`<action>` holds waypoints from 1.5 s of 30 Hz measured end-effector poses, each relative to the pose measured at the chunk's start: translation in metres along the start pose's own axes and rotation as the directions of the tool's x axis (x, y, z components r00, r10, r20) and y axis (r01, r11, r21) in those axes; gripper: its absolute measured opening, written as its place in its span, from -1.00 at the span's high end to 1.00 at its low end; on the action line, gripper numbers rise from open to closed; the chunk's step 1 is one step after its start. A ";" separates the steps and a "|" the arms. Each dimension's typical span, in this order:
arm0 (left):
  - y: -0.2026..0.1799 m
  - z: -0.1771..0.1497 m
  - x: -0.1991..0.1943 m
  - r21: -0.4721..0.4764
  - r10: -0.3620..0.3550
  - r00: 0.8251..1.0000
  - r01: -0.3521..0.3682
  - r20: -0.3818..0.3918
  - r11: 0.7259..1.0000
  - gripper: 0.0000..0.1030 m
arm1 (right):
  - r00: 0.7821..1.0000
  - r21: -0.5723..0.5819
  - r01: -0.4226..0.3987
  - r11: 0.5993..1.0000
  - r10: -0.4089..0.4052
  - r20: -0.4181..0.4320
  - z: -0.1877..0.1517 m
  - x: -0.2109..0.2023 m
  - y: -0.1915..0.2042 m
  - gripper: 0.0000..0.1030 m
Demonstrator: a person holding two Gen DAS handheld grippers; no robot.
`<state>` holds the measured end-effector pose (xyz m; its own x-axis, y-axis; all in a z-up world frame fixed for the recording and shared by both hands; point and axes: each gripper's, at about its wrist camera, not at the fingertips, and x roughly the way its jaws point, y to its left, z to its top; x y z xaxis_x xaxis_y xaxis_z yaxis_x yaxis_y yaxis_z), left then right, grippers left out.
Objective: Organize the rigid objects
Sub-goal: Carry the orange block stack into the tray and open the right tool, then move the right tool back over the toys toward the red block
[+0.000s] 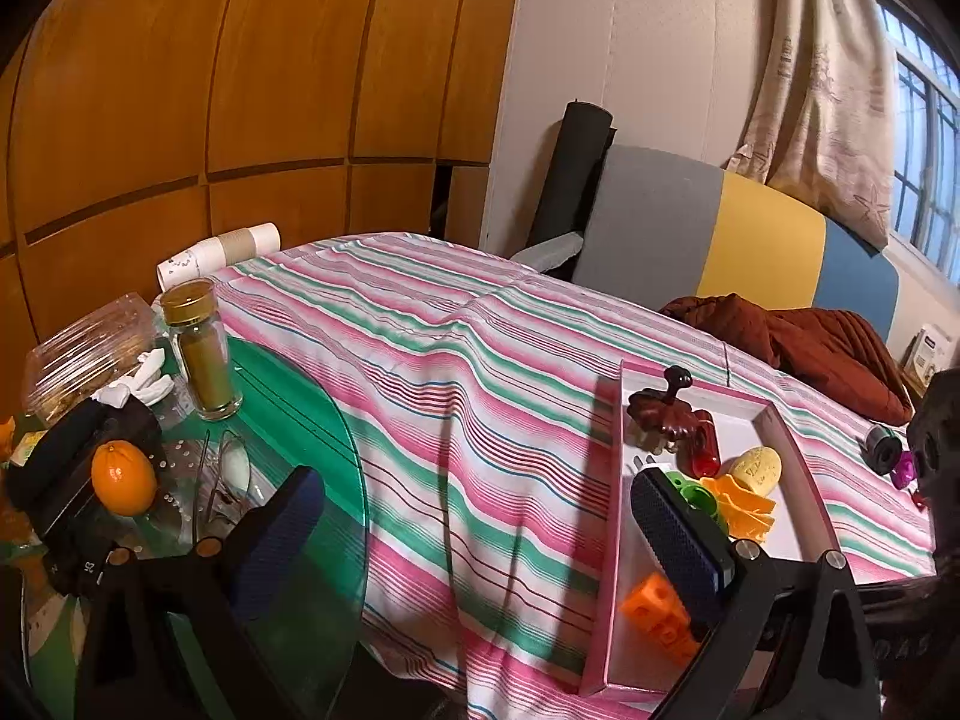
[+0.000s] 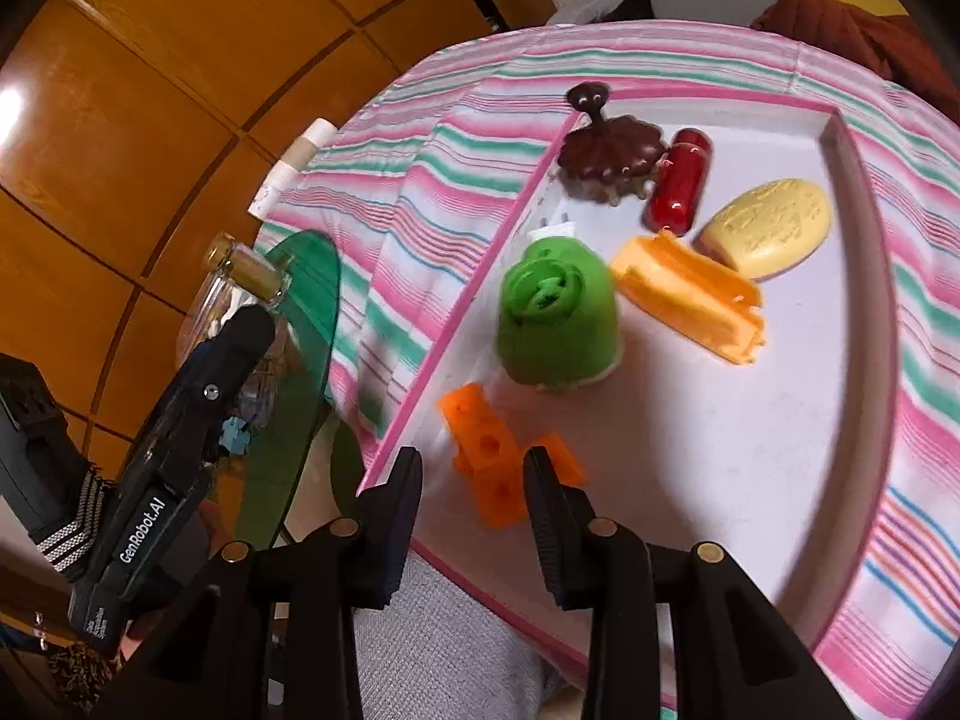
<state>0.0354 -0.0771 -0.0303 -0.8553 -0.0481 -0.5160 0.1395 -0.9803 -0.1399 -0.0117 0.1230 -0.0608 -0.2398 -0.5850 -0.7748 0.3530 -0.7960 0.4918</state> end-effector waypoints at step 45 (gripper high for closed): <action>-0.236 -0.050 -0.046 0.398 -0.498 0.820 0.573 -0.283 0.717 -0.99 | 0.727 0.561 0.568 0.602 -0.687 0.002 -0.042 -0.209 -0.336 0.32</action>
<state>0.0670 0.1657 -0.0158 -0.6290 0.5031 -0.5927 -0.5886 -0.8062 -0.0596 -0.0419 0.5191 -0.0803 -0.4183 0.1212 -0.9002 -0.4311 -0.8988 0.0792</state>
